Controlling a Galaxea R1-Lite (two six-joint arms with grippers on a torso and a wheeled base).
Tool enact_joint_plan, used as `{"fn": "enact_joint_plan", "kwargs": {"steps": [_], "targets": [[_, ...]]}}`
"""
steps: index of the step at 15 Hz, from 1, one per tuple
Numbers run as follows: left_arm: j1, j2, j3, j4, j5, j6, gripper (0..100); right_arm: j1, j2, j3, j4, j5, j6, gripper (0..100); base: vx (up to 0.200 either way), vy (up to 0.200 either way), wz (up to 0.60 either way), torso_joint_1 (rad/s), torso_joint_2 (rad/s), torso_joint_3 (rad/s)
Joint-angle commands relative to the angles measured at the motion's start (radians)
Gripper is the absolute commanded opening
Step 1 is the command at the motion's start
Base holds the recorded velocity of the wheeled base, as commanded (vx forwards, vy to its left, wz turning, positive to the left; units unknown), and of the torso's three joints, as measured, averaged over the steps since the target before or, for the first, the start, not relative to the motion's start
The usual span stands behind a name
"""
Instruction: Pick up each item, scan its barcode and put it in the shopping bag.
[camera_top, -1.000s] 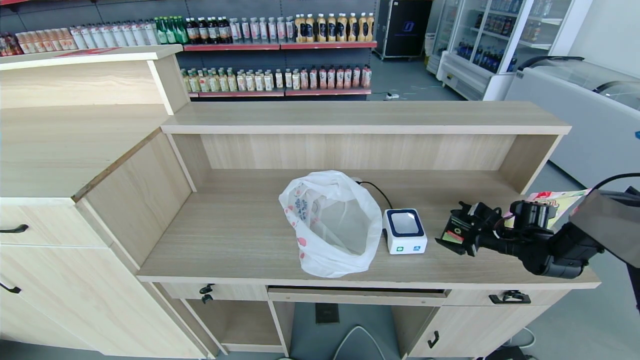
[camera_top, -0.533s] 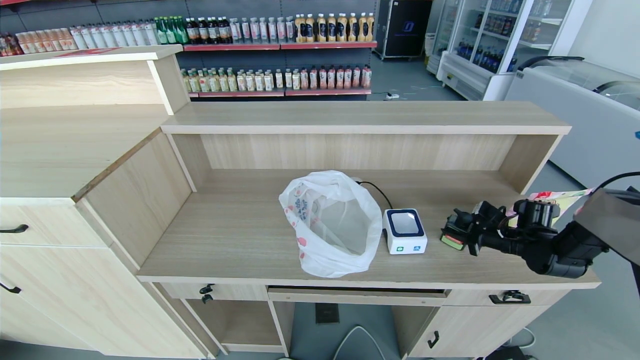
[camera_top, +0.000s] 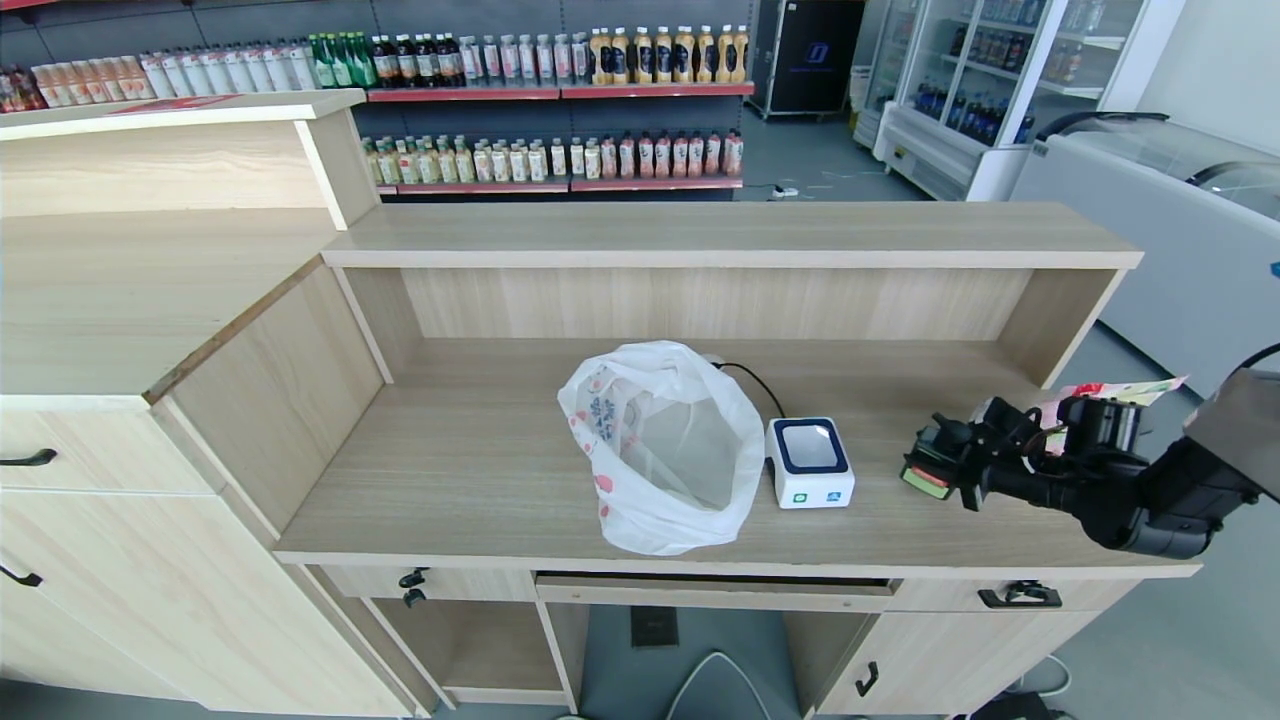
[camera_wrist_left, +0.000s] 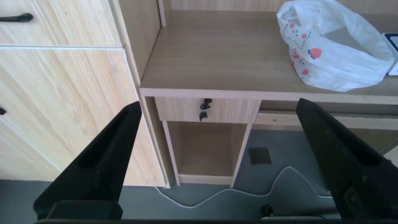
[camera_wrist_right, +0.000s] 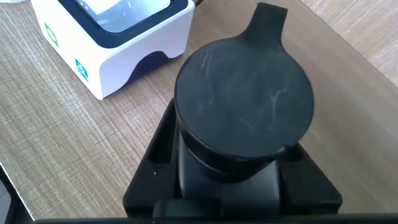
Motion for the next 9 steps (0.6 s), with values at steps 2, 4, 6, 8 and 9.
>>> {"fn": "enact_joint_plan", "kwargs": {"steps": [2,4,6,8,9], "targets": [[0.001,0.0,0.0,0.0,0.0,0.0,100,-0.047,-0.125,0.069,0.002,0.003,0.006,0,0.0,0.0,0.0,0.0,0.0,0.0],[0.001,0.0,0.0,0.0,0.0,0.0,100,-0.067,-0.214,0.104,0.002,0.003,0.003,0,0.0,0.0,0.0,0.0,0.0,0.0],[0.001,0.0,0.0,0.0,0.0,0.0,100,-0.067,-0.338,0.131,0.004,0.003,0.006,0,0.0,0.0,0.0,0.0,0.0,0.0],[0.001,0.0,0.0,0.0,0.0,0.0,100,-0.067,-0.507,0.196,0.013,0.018,0.008,0,0.0,0.0,0.0,0.0,0.0,0.0],[0.001,0.0,0.0,0.0,0.0,0.0,100,-0.067,-0.596,0.247,0.01,0.035,-0.001,0,0.0,0.0,0.0,0.0,0.0,0.0]]}}
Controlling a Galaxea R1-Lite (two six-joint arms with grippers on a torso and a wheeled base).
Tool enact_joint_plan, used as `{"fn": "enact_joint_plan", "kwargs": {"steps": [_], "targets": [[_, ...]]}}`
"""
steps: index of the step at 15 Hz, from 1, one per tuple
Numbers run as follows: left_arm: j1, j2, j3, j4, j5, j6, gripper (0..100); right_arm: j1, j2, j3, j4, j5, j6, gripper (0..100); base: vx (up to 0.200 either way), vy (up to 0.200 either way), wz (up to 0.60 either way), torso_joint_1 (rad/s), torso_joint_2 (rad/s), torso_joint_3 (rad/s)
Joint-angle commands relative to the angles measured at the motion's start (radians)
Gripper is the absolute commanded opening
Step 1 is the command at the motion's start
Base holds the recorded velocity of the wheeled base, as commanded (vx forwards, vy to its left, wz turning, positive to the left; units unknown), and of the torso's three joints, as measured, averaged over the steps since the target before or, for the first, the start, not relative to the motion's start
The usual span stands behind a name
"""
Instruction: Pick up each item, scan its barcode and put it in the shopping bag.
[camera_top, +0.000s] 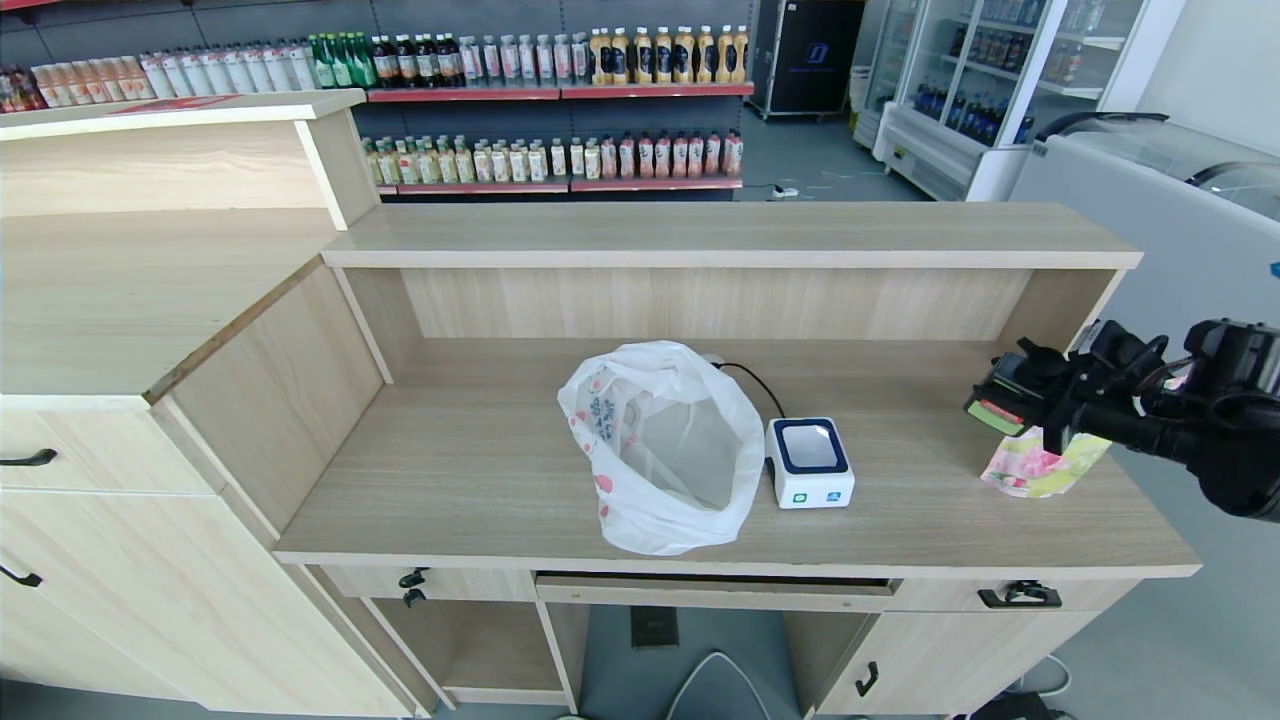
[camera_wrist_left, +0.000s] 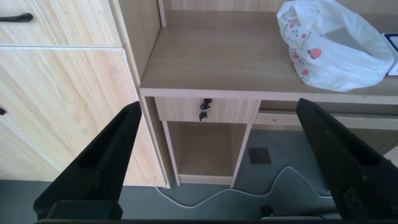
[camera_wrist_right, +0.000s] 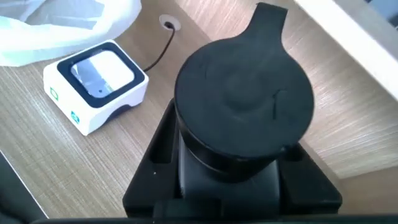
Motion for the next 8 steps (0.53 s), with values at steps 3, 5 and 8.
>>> {"fn": "enact_joint_plan", "kwargs": {"steps": [3,5,8], "targets": [[0.001,0.0,0.0,0.0,0.0,0.0,100,0.0,-0.425,0.237,-0.001,0.025,-0.221,0,0.0,0.0,0.0,0.0,0.0,0.0],[0.001,0.0,0.0,0.0,0.0,0.0,100,0.019,-0.504,0.285,0.007,0.061,-0.359,0,0.0,0.0,0.0,0.0,0.0,0.0],[0.001,0.0,0.0,0.0,0.0,0.0,100,0.22,-0.574,0.295,0.061,0.077,-0.677,0,0.0,0.0,0.0,0.0,0.0,0.0]]}}
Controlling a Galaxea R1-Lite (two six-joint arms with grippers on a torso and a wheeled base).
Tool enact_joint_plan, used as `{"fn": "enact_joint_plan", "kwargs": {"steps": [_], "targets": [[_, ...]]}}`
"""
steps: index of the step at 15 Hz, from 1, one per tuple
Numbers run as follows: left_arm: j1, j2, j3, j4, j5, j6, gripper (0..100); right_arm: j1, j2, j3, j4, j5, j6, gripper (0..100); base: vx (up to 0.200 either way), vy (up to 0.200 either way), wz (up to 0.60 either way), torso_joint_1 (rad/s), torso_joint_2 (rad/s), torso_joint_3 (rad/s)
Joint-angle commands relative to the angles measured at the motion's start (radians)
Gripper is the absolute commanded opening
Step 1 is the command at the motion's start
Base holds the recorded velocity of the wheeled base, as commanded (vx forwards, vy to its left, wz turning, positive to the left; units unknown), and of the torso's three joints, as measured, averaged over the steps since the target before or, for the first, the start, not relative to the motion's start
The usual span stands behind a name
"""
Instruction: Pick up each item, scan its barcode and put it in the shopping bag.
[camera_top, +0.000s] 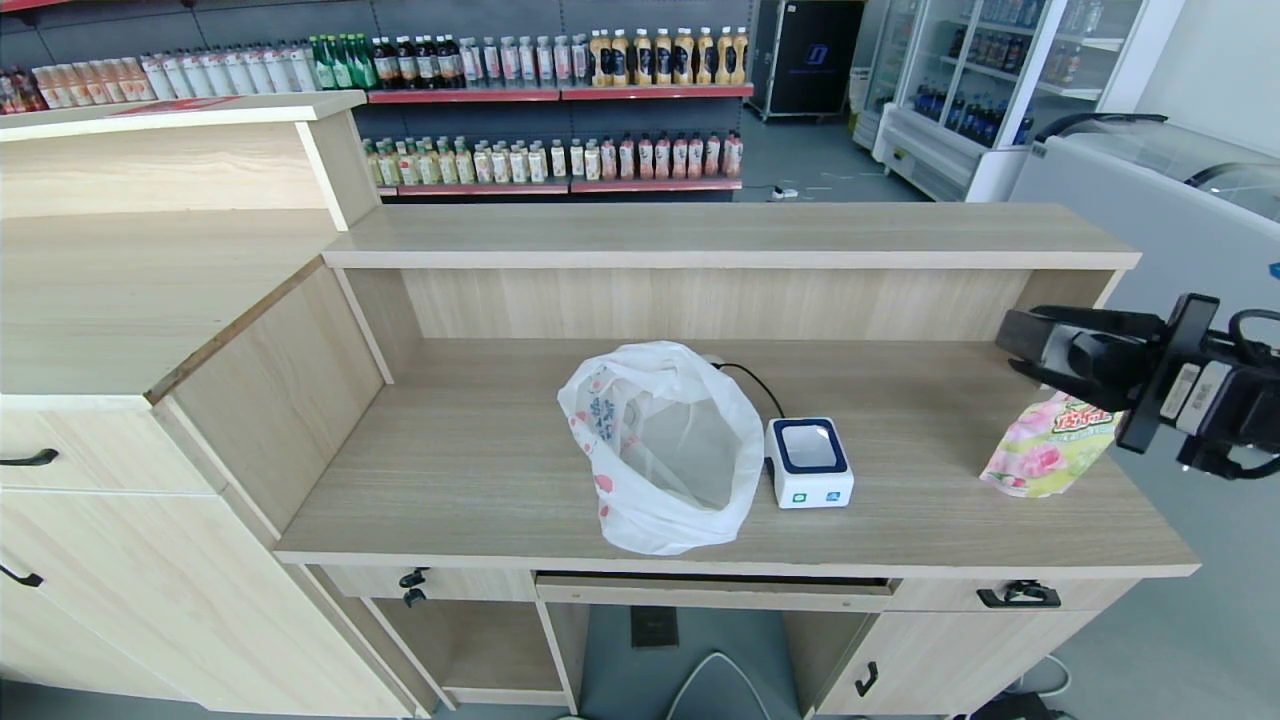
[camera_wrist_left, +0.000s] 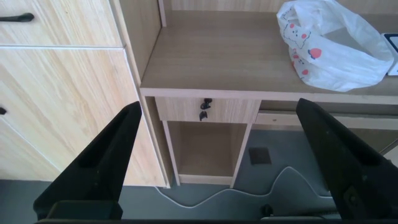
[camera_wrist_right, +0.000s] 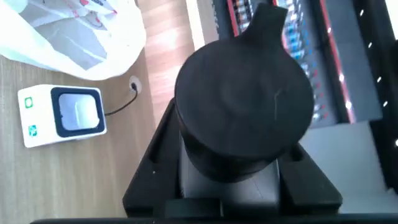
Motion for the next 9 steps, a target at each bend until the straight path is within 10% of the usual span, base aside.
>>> {"fn": "enact_joint_plan", "kwargs": {"steps": [1,6,9], "targets": [[0.0,0.0,0.0,0.0,0.0,0.0,100,0.221,-0.13,0.018,0.013,-0.063,-0.284,0,0.0,0.0,0.0,0.0,0.0,0.0],[0.0,0.0,0.0,0.0,0.0,0.0,100,0.58,-0.219,0.121,-0.007,-0.187,-0.902,0,0.0,0.0,0.0,0.0,0.0,0.0],[0.0,0.0,0.0,0.0,0.0,0.0,100,0.741,-0.178,0.135,-0.011,-0.19,-1.032,0,0.0,0.0,0.0,0.0,0.0,0.0]]}}
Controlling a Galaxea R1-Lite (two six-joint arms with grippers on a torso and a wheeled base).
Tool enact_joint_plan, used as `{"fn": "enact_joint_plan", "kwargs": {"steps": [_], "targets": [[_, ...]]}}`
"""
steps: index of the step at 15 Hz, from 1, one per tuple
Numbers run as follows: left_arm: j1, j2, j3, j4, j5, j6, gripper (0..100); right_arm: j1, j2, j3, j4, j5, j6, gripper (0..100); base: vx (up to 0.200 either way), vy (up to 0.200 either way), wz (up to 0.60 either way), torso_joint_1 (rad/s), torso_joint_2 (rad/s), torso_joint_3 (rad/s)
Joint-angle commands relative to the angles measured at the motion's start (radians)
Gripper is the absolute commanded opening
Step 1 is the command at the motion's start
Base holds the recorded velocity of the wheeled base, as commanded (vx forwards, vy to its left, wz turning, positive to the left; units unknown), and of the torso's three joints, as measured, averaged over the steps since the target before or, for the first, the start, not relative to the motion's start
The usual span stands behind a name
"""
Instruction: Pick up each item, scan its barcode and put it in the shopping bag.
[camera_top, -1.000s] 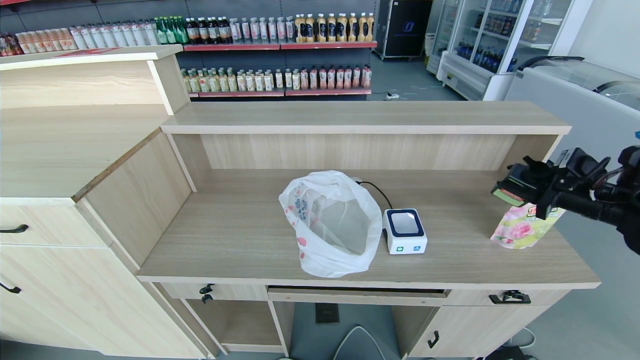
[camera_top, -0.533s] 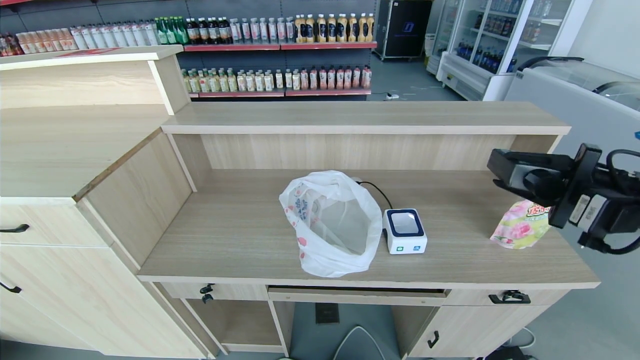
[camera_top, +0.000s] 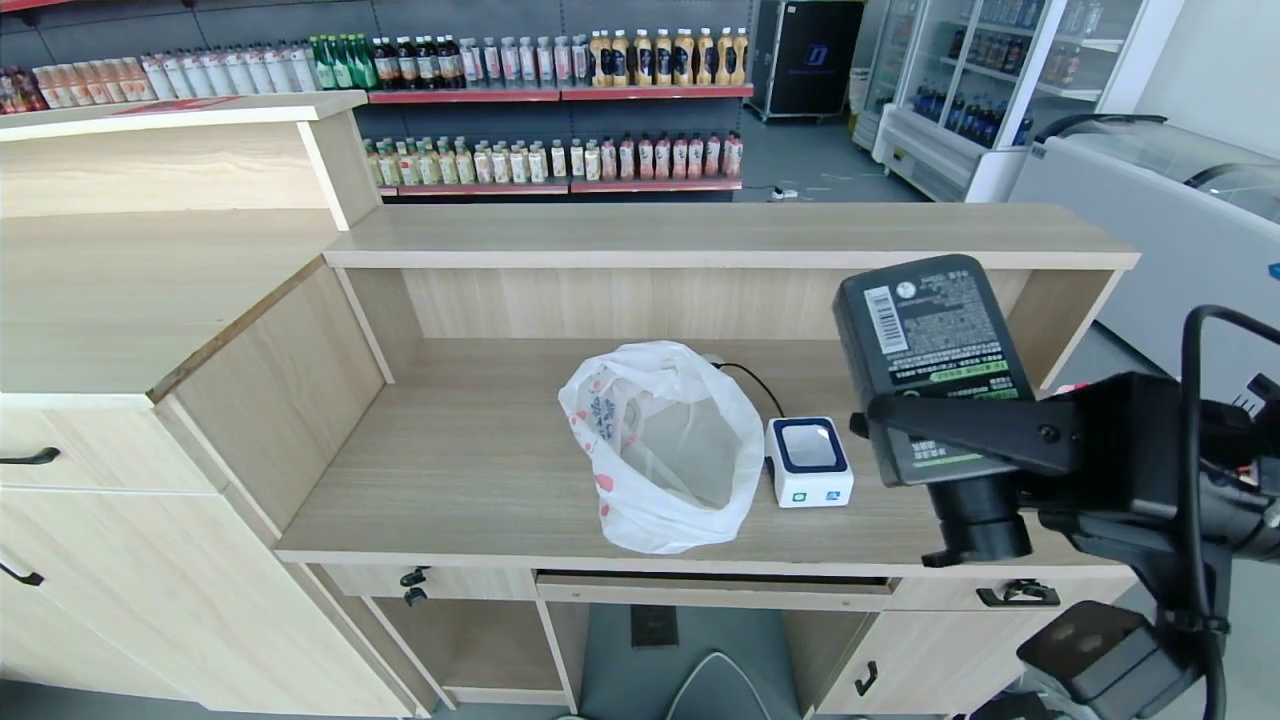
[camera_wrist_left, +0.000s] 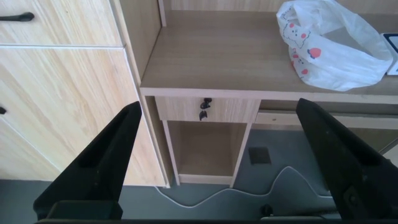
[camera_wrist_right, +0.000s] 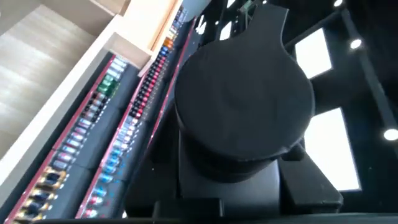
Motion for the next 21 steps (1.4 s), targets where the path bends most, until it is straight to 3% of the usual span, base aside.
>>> {"fn": "enact_joint_plan", "kwargs": {"steps": [1,8,14,21], "targets": [[0.0,0.0,0.0,0.0,0.0,0.0,100,0.1,0.018,0.017,-0.003,-0.003,-0.039,0,0.0,0.0,0.0,0.0,0.0,0.0],[0.0,0.0,0.0,0.0,0.0,0.0,100,0.264,-0.002,0.027,0.005,0.005,-0.064,0,0.0,0.0,0.0,0.0,0.0,0.0],[0.0,0.0,0.0,0.0,0.0,0.0,100,0.282,-0.034,0.031,0.011,0.006,-0.056,0,0.0,0.0,0.0,0.0,0.0,0.0],[0.0,0.0,0.0,0.0,0.0,0.0,100,0.282,-0.089,0.045,0.134,0.038,-0.113,0,0.0,0.0,0.0,0.0,0.0,0.0]]}}
